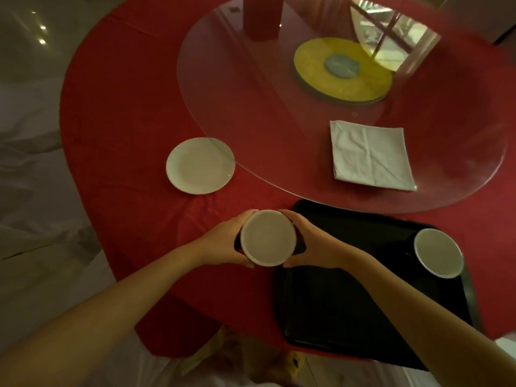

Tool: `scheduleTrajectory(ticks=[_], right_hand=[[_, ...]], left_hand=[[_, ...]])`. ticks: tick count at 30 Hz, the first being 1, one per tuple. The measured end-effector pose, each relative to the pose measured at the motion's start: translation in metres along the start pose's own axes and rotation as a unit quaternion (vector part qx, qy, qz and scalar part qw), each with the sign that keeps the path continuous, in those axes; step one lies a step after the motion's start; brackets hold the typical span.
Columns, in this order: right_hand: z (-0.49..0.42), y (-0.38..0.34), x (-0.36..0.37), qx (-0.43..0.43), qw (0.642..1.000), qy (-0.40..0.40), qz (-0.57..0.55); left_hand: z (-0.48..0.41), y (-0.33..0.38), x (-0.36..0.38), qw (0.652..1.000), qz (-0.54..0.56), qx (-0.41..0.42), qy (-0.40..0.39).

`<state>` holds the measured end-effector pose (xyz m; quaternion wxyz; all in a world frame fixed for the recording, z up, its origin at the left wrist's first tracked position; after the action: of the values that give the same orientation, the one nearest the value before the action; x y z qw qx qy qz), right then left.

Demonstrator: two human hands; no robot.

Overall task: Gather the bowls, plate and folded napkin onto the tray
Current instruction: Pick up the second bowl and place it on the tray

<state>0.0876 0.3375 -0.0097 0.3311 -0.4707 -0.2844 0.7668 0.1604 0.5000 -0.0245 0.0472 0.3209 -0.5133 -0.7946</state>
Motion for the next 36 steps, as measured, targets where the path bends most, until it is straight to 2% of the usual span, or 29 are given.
scheduleTrajectory(ticks=[8,16,25,31,34,36], right_hand=[[0.079,0.061,-0.057,0.066,0.996,0.063,-0.020],[0.107,0.126,-0.085,0.119,0.986,0.108,-0.044],[0.096,0.149,-0.090,0.129,0.985,0.091,-0.062],[0.090,0.146,-0.094,0.137,0.988,0.057,-0.034],[0.083,0.136,-0.105,0.140,0.988,0.059,-0.029],[0.076,0.125,-0.113,0.134,0.989,0.062,-0.011]], left_hand=[[-0.064,0.076,0.070,0.995,-0.027,0.074,-0.059],[-0.123,0.100,0.125,0.989,-0.063,0.079,-0.110],[-0.143,0.092,0.137,0.988,-0.081,0.044,-0.120],[-0.142,0.081,0.134,0.981,-0.137,0.001,-0.137],[-0.136,0.080,0.118,0.984,-0.103,-0.031,-0.139],[-0.131,0.080,0.098,0.989,-0.085,-0.042,-0.112]])
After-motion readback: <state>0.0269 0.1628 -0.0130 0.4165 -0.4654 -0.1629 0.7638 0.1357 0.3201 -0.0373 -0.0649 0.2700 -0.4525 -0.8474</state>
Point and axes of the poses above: each hand's wrist, its own z-axis away from the middle knuckle, its own x-axis out of the palm, y = z × x, the point moved 6 cm from there along -z, towards the middle knuckle, and after that the axes turned 4 degrees about y, right-handed, at the moved point
